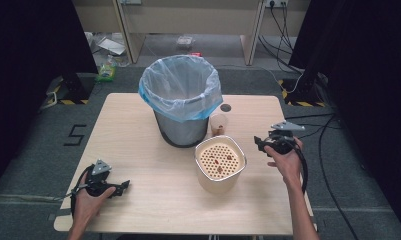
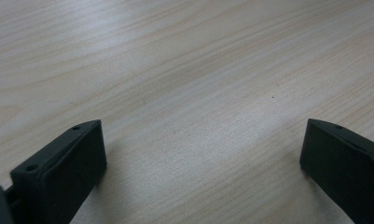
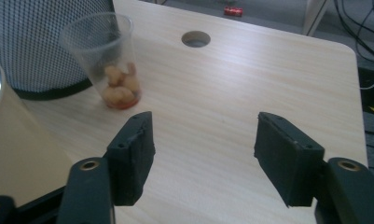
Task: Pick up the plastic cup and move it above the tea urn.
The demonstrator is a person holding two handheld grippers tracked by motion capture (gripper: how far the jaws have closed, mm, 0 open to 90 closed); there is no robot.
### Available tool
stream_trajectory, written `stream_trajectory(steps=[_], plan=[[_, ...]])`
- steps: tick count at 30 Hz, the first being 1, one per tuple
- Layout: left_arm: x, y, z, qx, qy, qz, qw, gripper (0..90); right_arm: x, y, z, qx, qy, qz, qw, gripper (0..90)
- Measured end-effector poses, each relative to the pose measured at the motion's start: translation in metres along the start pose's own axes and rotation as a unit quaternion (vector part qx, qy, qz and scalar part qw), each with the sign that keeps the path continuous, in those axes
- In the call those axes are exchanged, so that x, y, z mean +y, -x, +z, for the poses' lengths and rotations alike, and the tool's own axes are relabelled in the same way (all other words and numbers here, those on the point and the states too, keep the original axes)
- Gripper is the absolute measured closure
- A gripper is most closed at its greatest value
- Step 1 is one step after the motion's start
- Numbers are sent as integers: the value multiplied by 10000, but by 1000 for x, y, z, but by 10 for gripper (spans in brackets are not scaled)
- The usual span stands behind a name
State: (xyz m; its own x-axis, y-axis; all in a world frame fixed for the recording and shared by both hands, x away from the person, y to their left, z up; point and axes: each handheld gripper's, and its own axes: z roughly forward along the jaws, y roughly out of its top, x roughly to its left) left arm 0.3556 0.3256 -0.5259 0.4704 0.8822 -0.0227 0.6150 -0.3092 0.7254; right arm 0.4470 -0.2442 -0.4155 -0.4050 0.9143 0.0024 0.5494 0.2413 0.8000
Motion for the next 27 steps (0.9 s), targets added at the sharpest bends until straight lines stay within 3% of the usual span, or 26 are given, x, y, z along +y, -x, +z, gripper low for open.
stream_trajectory(steps=[10, 19, 27], plan=[[0, 0, 0, 1, -2, 0, 10000, 0, 37, 4, 18, 63, -6, -7, 10000, 433], [0, 0, 0, 0, -1, -1, 10000, 0, 64, -9, 36, 196, -67, -151, 9997, 464], [0, 0, 0, 0, -2, 0, 10000, 0, 76, -17, 57, 311, -184, -170, 9992, 496]])
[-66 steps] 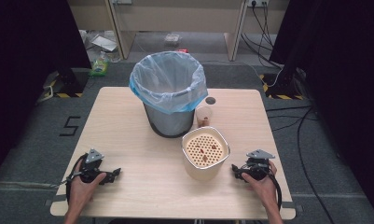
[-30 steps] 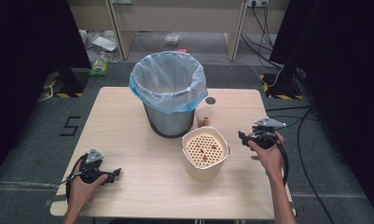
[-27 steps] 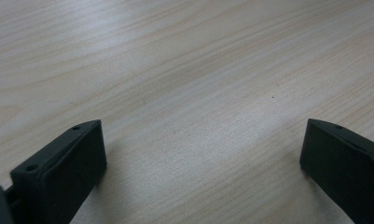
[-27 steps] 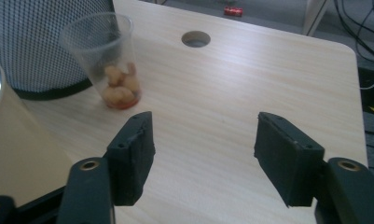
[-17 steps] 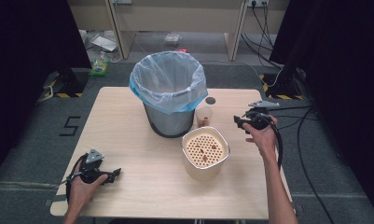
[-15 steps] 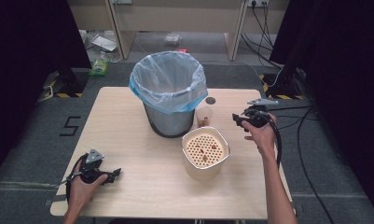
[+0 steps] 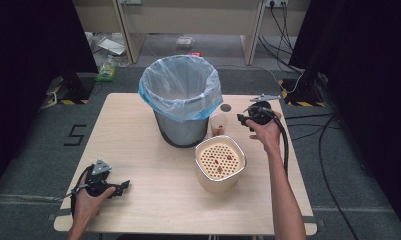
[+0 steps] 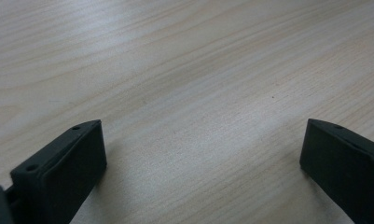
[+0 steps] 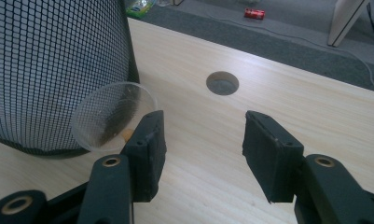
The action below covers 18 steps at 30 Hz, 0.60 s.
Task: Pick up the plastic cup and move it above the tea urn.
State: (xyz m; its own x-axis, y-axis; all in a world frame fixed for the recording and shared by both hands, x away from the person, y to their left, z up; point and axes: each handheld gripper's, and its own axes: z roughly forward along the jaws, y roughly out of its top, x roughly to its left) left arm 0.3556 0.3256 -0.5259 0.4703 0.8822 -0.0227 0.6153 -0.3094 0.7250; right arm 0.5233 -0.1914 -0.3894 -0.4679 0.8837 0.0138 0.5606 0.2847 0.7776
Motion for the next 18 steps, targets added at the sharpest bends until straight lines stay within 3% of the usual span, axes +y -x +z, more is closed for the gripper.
stream_trajectory(steps=[14, 18], plan=[[0, 0, 0, 1, 1, 0, 10000, 0, 13, -18, 39, 348, -313, -138, 9988, 561], [0, 0, 0, 0, 0, 0, 10000, 0, 13, -20, 52, 297, -550, -161, 9979, 581]])
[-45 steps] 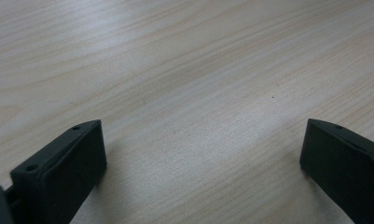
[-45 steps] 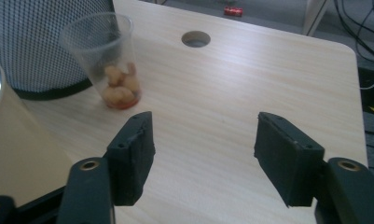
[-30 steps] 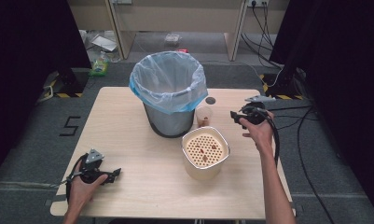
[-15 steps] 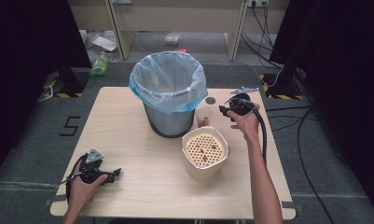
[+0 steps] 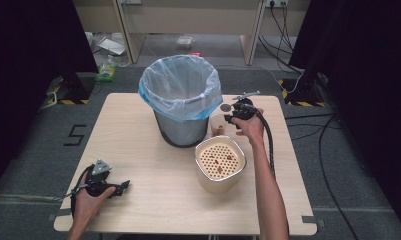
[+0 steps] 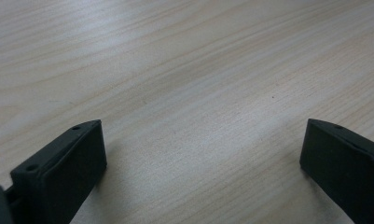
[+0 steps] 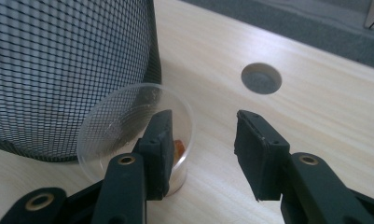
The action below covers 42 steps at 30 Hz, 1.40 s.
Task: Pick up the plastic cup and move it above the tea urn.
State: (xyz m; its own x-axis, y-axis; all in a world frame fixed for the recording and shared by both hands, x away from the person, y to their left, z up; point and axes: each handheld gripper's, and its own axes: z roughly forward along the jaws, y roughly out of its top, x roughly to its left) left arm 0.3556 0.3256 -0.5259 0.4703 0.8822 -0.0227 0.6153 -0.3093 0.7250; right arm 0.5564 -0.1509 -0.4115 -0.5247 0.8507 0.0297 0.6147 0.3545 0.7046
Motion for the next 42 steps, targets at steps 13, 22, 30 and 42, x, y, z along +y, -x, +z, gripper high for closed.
stream_trajectory(steps=[13, 22, 30, 42], plan=[[0, 0, 0, 2, -8, 12, 10000, 0, 0, -6, 24, 38, -530, -157, 9985, 765], [0, 0, 0, 0, 1, 0, 10000, 0, -4, -5, 19, 133, -464, -261, 9985, 850], [0, 0, 0, 0, 0, 0, 10000, 0, -9, 6, -6, -51, -147, -381, 9992, 872], [0, 0, 0, 1, 0, -1, 10000, 0, -11, 11, -54, -282, 475, -630, 9965, 871]])
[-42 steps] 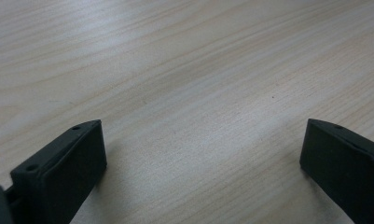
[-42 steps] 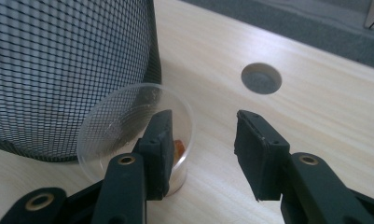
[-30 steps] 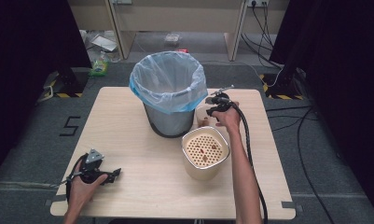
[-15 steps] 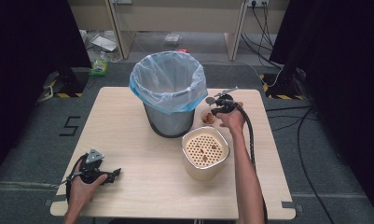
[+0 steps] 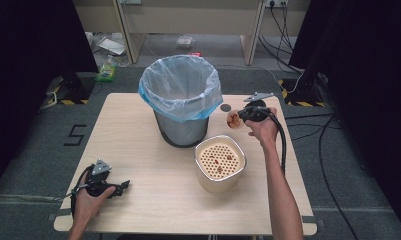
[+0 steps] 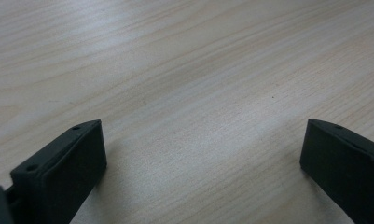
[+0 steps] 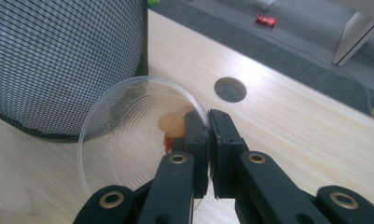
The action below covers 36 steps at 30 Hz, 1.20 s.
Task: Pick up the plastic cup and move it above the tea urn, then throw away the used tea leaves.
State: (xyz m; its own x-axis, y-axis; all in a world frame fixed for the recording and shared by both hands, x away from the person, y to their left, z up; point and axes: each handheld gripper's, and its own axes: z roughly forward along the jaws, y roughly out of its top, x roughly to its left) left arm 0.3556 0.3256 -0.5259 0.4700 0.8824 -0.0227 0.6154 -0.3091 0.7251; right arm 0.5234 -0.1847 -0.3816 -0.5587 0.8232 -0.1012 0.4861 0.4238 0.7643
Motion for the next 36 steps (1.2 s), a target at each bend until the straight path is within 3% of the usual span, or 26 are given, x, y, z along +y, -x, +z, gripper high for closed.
stream_trajectory(steps=[13, 23, 29, 34, 36], plan=[[0, 0, 0, 0, 0, -1, 10000, 0, -1, -9, -39, -231, 490, -387, 9978, 870], [0, 0, 0, 1, -1, 1, 10000, 0, -10, -34, -70, -484, 917, -933, 9902, 870], [0, 0, 0, 2, 1, 2, 10000, 0, -20, -52, -85, -835, 1304, -1304, 9793, 870], [0, 0, 0, 2, 1, 3, 10000, 0, -29, -70, -93, -1257, 1609, -1747, 9632, 870], [0, 0, 0, 2, 1, 2, 10000, 0, -33, -79, -92, -1476, 1668, -2009, 9540, 870]])
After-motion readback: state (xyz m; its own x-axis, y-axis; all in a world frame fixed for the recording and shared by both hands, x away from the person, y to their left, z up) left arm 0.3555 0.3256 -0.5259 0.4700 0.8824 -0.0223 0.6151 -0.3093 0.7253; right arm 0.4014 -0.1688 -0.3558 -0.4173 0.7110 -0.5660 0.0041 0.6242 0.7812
